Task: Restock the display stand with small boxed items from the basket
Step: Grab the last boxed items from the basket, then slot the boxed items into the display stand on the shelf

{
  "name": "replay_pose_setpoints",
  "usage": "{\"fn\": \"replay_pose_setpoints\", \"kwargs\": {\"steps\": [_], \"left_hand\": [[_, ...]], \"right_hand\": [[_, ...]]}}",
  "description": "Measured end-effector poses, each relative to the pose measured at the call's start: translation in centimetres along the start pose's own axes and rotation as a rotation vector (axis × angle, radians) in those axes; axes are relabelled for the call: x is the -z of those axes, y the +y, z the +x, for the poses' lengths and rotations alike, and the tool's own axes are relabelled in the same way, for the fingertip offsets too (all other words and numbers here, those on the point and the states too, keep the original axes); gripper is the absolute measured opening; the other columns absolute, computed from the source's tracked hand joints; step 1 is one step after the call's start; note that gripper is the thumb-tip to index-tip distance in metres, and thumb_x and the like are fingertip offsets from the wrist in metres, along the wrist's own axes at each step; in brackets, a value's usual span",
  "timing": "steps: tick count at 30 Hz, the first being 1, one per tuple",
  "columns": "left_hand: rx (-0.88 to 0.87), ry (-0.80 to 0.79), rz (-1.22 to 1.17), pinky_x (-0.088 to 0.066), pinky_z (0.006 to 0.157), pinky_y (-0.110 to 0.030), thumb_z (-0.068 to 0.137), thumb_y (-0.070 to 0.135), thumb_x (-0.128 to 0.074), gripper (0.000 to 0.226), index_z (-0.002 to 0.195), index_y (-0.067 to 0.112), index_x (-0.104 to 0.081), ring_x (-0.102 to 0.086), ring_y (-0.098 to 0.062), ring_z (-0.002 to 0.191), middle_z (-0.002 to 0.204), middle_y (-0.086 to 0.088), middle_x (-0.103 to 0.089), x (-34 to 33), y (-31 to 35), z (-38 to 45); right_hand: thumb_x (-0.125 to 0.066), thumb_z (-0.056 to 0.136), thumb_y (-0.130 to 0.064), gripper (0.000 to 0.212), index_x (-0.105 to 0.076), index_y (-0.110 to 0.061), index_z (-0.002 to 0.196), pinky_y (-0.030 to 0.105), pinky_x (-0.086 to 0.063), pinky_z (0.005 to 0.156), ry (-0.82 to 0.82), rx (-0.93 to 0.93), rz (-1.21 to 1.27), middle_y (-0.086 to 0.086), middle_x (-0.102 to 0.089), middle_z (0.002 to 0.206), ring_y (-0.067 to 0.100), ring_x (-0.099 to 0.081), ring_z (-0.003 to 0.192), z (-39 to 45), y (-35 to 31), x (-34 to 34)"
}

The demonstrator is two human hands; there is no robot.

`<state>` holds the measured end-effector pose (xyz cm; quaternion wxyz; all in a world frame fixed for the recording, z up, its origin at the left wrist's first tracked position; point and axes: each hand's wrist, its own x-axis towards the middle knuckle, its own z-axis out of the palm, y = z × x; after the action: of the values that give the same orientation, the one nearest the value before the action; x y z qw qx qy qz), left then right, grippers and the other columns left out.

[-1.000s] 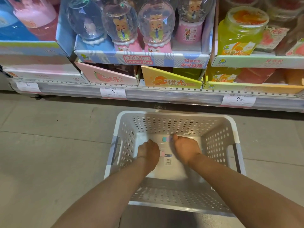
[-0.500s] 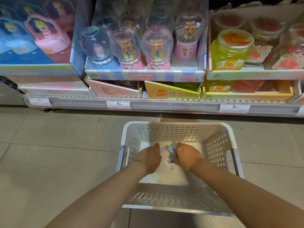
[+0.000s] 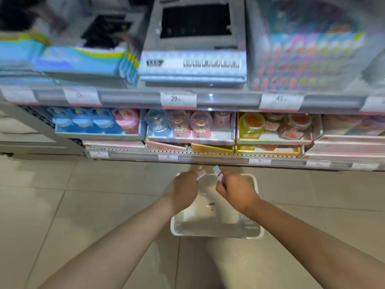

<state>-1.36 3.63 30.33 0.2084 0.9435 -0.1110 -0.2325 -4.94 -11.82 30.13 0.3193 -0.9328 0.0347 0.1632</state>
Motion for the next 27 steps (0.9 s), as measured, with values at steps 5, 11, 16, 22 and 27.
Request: {"fn": "replay_pose_setpoints", "kwargs": {"steps": [5,11,16,22,27], "left_hand": [[-0.022,-0.021,-0.179,-0.035,0.065,-0.027,0.094,0.002,-0.037,0.017,0.103,0.001,-0.052,-0.059,-0.037,0.103,0.119,-0.023,-0.061,10.1,5.6,-6.2],[-0.118,0.076,-0.52,-0.034,0.055,-0.01,0.097,0.001,-0.036,0.029,0.075,0.018,-0.045,-0.046,-0.016,0.066,0.07,0.002,-0.049,23.8,12.6,-14.7],[-0.163,0.155,-0.682,-0.03,0.048,-0.021,0.098,0.018,-0.043,0.033,0.066,0.019,-0.037,-0.033,-0.006,0.046,0.057,0.004,-0.036,35.4,18.6,-20.6],[-0.301,0.045,-0.943,-0.021,0.038,-0.017,0.096,0.018,-0.047,0.034,0.062,0.018,-0.041,-0.025,-0.004,0.035,0.038,0.011,-0.031,48.3,25.8,-27.4],[-0.493,0.164,-0.883,-0.026,0.04,-0.017,0.088,0.011,-0.061,0.025,0.064,0.013,-0.056,-0.029,-0.012,0.037,0.041,0.006,-0.042,55.8,29.7,-32.4]], "right_hand": [[-0.048,0.089,-0.015,0.029,-0.036,-0.023,0.063,0.023,-0.027,0.046,0.081,0.042,0.138,-0.004,-0.044,0.057,0.014,-0.04,0.051,-5.3,-7.4,8.6],[-0.049,0.089,-0.016,0.022,-0.044,-0.017,0.067,0.028,-0.032,0.052,0.179,0.105,0.295,0.001,-0.046,0.057,0.012,-0.04,0.052,-12.6,-18.4,20.5],[-0.051,0.09,-0.018,0.019,-0.053,-0.008,0.074,0.024,-0.031,0.052,0.283,0.215,0.39,-0.005,-0.044,0.054,0.008,-0.038,0.05,-18.0,-27.8,30.5],[-0.051,0.081,-0.026,0.024,-0.045,-0.012,0.063,0.019,-0.028,0.051,0.414,0.367,0.444,0.008,-0.045,0.057,0.008,-0.037,0.054,-23.3,-37.2,40.4],[-0.058,0.086,-0.021,0.019,-0.052,-0.023,0.068,0.023,-0.037,0.056,0.451,0.49,0.456,-0.008,-0.055,0.057,0.006,-0.046,0.055,-27.4,-42.4,47.4]]}}
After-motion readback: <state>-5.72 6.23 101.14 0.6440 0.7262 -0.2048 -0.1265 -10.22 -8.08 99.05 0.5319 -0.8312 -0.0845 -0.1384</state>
